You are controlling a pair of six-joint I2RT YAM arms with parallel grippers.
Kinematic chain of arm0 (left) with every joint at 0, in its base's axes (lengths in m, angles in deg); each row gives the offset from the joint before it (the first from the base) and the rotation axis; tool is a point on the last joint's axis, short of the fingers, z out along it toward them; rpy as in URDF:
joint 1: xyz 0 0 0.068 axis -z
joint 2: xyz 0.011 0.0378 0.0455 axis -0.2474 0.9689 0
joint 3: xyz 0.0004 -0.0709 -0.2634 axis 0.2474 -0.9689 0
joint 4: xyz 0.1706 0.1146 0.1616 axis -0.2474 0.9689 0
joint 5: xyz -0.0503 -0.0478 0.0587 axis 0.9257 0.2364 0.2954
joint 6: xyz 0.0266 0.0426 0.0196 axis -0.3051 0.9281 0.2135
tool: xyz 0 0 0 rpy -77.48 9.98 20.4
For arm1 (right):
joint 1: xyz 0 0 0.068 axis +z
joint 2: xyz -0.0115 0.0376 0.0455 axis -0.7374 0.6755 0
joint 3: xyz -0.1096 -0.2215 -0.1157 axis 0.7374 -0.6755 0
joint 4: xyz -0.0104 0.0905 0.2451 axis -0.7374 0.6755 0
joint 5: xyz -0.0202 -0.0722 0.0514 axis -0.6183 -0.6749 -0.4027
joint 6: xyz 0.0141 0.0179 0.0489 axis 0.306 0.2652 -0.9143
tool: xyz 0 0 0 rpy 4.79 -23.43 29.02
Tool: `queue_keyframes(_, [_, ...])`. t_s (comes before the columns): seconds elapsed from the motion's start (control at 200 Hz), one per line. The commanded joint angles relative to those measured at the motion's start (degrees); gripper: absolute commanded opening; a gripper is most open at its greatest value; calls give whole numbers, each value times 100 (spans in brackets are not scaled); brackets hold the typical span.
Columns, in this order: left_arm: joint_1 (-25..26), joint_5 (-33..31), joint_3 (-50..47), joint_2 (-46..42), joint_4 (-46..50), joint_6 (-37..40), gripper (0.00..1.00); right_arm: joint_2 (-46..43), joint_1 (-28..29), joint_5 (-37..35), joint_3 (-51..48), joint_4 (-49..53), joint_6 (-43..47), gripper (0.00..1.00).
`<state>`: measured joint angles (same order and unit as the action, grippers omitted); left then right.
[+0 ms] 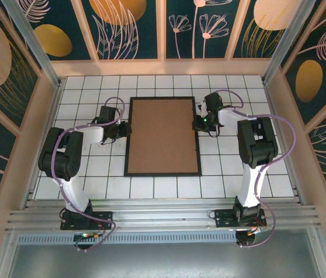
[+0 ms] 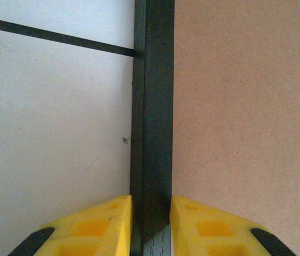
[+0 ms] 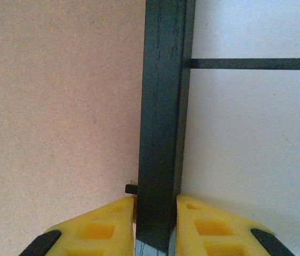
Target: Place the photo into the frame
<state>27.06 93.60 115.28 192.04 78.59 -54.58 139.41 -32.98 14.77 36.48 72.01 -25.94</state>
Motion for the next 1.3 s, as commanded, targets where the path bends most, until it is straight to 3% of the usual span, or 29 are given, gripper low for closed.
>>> queue_keyframes(0.0, [176, 25, 30, 291, 406, 274, 29, 333, 99, -337, -53, 241, 172, 23])
queue_keyframes(0.325, [594, -733, 344, 568, 892, 507, 32, 311, 128, -346, -73, 232, 173, 23])
queue_keyframes(0.48, [750, -1255, 644, 676, 1245, 655, 40, 308, 138, -354, -83, 232, 172, 23])
queue_keyframes(0.595, [711, -1537, 482, 135, 975, 459, 48, 279, 128, -407, -88, 241, 172, 23])
queue_keyframes(0.826, [318, -923, -511, -1261, 536, -98, 51, 255, 121, -387, -72, 241, 179, 23])
queue_keyframes(1.051, [319, -370, -1576, -2188, 902, -393, 39, 173, 99, -372, -81, 249, 172, 22])
queue_keyframes(1.296, [465, -177, -1959, -2721, 1426, -283, 36, 189, 102, -296, -88, 206, 167, 23])
